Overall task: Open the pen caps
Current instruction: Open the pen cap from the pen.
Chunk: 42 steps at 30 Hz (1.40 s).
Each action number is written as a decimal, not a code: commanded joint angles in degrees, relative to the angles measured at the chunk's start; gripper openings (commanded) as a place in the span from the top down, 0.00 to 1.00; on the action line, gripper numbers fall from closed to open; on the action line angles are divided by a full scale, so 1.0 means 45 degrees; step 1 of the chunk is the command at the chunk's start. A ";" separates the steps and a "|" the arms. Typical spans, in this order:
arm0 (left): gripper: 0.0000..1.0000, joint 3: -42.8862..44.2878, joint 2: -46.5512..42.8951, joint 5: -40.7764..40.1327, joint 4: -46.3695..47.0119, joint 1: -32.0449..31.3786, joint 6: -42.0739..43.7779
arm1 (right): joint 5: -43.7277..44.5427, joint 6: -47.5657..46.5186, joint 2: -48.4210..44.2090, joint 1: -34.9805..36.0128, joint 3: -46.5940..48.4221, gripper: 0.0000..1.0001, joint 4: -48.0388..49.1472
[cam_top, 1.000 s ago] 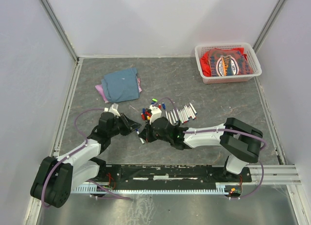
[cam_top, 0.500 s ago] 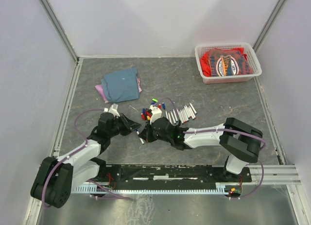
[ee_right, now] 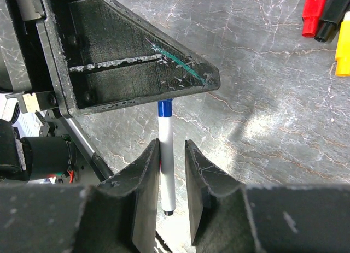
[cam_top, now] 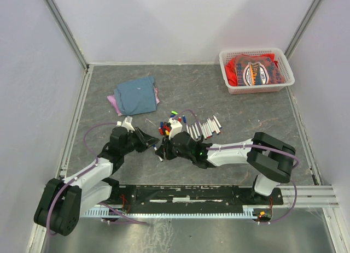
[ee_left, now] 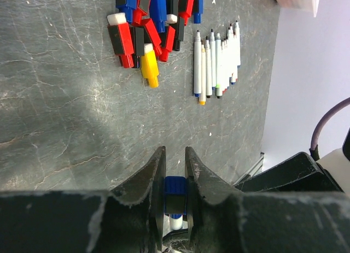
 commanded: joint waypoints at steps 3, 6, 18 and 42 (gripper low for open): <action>0.97 0.0395 0.0002 0.0414 0.0748 0.0077 -0.0539 | -0.0097 -0.0168 0.0181 -0.0086 0.0543 0.69 -0.0022; 0.97 0.0364 0.0043 0.0442 0.0866 0.0064 -0.0642 | -0.0142 -0.0092 0.0351 -0.0085 0.0573 0.70 0.0075; 0.97 0.1018 0.0131 -0.0129 0.0524 0.0076 -0.1166 | 0.0585 -0.0575 0.0596 -0.0104 0.1067 0.99 -0.1263; 0.97 0.2204 0.2101 -0.3662 0.2285 -0.0747 -0.1672 | 0.3065 -0.1715 0.0865 0.0130 0.0763 0.99 -0.2988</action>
